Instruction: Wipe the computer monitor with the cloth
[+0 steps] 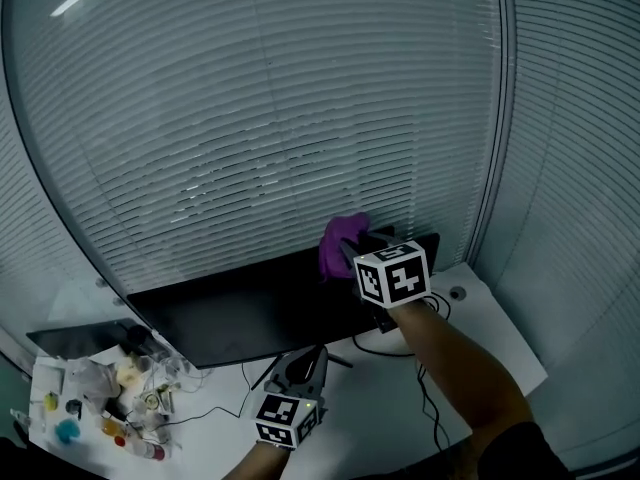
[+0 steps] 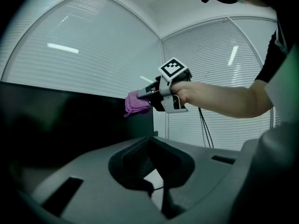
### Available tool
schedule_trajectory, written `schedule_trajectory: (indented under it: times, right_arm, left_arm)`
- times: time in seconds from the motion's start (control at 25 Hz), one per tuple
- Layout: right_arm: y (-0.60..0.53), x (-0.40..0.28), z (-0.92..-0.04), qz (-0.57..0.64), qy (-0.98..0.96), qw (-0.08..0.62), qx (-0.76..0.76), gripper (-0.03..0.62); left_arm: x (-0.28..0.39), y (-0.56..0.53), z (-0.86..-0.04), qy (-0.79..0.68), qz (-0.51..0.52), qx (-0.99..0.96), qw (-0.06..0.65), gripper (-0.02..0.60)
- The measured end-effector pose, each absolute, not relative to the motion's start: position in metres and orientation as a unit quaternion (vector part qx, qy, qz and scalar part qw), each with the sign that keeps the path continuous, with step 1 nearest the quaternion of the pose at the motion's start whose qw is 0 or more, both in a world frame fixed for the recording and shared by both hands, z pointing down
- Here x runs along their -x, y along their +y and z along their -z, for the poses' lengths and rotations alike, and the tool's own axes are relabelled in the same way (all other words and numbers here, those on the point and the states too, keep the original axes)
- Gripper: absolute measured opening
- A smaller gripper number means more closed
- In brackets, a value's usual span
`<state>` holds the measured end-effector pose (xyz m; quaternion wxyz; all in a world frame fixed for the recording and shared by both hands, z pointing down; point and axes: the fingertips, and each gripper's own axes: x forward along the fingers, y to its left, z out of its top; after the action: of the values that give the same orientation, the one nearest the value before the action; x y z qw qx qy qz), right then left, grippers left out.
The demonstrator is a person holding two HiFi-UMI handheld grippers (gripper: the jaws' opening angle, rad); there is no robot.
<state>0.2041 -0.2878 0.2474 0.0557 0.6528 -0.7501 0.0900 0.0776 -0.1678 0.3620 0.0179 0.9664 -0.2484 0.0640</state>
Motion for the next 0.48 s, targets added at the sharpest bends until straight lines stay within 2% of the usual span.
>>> schedule_trajectory:
  times: [0.48]
  right_arm:
    - [-0.265, -0.288, -0.262, -0.104, -0.743, 0.038, -0.660, 0.095]
  left_arm:
    - [-0.144, -0.144, -0.377, -0.246, -0.070, -0.967, 0.014, 0.005]
